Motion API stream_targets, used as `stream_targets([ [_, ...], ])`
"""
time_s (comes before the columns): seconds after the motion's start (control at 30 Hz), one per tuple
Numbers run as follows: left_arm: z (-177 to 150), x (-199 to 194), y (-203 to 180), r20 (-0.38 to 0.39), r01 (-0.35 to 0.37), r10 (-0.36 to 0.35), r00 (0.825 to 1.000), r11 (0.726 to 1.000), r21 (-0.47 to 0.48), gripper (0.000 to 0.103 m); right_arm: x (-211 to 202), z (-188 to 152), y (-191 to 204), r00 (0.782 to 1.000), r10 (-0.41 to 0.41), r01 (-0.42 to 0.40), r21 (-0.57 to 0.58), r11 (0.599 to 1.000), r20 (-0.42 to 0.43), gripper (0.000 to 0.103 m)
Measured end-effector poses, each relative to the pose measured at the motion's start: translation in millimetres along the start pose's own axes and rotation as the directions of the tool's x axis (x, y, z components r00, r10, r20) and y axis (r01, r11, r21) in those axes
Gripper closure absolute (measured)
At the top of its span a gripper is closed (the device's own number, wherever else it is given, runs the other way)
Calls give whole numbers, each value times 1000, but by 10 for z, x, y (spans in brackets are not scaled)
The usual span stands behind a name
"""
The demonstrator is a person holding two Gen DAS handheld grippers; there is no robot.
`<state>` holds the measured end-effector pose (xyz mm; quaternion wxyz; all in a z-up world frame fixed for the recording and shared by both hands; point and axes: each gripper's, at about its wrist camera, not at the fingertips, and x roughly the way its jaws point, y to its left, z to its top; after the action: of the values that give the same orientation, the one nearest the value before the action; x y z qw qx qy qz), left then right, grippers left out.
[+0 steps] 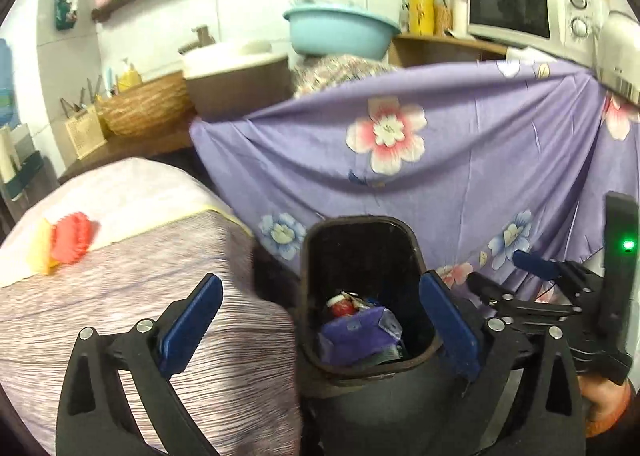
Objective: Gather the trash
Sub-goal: 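Open the right tool to drop the snack bag while the left tool releases the purple bag into the bin, then move both tools back over the table toward the foam nets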
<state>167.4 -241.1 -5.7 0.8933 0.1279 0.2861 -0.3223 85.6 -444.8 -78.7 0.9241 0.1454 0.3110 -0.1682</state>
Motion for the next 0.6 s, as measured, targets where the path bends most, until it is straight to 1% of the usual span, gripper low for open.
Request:
stream_targets([
  [0.13, -36, -245, 273, 25, -45, 46, 999, 999, -16, 5, 6, 46, 281, 998, 63, -63, -34, 997, -3, 23],
  [0.37, -183, -505, 832, 15, -137, 139, 990, 988, -73, 6, -2, 100, 893, 984, 175, -176, -134, 975, -16, 23],
  [0.53, -305, -715, 1259, 1, -225, 226, 974, 971, -84, 5, -3, 130, 1292, 969, 245, -247, -191, 950, -33, 22],
  [0.57, -331, -759, 1362, -5, -238, 238, 971, 967, -91, 5, -4, 137, 1390, 965, 259, -261, -208, 943, -37, 21],
  [0.6, -353, -787, 1438, -11, -250, 250, 968, 964, -96, 5, -11, 141, 1481, 961, 272, -274, -222, 936, -41, 18],
])
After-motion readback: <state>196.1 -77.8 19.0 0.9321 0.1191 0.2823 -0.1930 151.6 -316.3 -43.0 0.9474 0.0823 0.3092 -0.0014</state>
